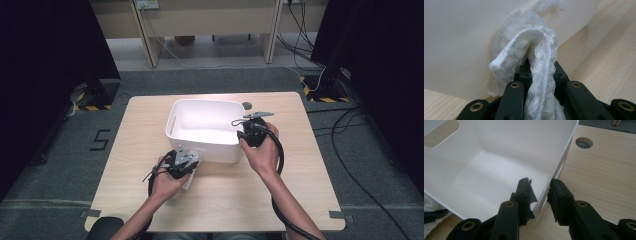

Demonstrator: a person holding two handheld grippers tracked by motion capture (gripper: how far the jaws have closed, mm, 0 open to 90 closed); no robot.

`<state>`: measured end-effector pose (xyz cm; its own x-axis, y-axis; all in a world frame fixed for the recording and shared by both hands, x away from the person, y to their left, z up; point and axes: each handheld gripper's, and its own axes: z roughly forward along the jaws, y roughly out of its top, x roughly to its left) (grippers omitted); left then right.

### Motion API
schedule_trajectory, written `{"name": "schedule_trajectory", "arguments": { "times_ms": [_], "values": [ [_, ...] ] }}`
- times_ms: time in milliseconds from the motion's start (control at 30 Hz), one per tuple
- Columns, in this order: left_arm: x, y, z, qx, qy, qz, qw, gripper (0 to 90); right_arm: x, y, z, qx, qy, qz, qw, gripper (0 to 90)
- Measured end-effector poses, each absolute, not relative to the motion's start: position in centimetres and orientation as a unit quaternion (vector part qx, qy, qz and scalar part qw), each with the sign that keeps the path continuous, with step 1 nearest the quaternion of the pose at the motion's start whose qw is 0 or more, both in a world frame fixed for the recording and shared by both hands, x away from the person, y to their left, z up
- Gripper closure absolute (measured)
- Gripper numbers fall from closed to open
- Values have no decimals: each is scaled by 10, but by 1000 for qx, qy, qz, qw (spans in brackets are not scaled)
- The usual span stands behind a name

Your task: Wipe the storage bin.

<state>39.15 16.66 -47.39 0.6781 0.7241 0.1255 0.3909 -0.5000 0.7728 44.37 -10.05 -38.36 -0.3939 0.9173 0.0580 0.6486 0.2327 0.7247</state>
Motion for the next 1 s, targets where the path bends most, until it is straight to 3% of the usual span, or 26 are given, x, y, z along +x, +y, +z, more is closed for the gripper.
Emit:
{"name": "schedule_trajectory", "arguments": {
  "times_ms": [500, 1000],
  "values": [
    [386, 166, -443, 821, 325, 239, 405, 757, 444, -101, -384, 515, 760, 346, 195, 702],
    [386, 153, -439, 824, 314, 238, 406, 757, 444, -100, -384, 515, 760, 344, 196, 701]
  ]
}}
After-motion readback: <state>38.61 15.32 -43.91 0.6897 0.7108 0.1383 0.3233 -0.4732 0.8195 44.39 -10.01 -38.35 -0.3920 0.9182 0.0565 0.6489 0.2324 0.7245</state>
